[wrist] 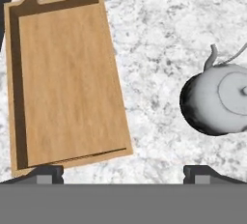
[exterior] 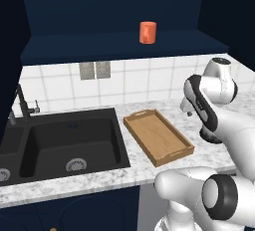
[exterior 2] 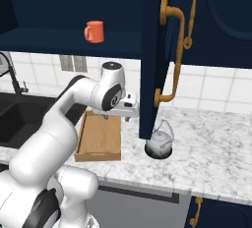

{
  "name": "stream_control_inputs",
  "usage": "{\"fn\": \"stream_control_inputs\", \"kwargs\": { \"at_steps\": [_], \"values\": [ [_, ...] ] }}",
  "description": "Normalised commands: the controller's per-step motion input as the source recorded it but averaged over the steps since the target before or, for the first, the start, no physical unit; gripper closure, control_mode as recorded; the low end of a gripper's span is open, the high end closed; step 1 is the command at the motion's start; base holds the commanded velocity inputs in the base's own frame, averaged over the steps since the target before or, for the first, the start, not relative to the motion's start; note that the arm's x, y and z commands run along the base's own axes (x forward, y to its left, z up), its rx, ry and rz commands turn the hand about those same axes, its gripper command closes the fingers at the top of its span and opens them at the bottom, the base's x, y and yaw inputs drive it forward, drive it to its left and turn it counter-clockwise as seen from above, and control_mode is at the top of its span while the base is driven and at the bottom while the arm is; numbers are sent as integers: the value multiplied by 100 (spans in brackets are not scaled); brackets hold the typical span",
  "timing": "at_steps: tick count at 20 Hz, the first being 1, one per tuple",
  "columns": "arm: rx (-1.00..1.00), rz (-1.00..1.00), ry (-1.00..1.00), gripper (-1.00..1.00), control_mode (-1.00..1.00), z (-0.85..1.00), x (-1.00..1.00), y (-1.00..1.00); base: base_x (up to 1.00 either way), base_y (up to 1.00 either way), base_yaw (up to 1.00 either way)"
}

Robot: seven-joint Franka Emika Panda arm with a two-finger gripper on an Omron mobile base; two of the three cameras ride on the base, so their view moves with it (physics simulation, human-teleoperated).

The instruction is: Pick the kettle from the counter and place it on the tray. Then pick the mug from the cabinet and place it on the tray. Then close the cabinet doors.

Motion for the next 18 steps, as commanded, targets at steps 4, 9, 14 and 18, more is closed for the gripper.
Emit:
{"fn": "stream_control_inputs", "kwargs": {
  "at_steps": [4,9,14,18],
  "values": [
    [-4,0,0,-100,-100,-27,-9,-35,0,0,0],
    [-13,0,1,-100,-100,-30,-10,-60,0,0,0],
    [-27,0,7,-100,-100,-23,-13,-50,0,0,0],
    [-33,0,4,-100,-100,-34,-21,-49,0,0,0]
  ]
}}
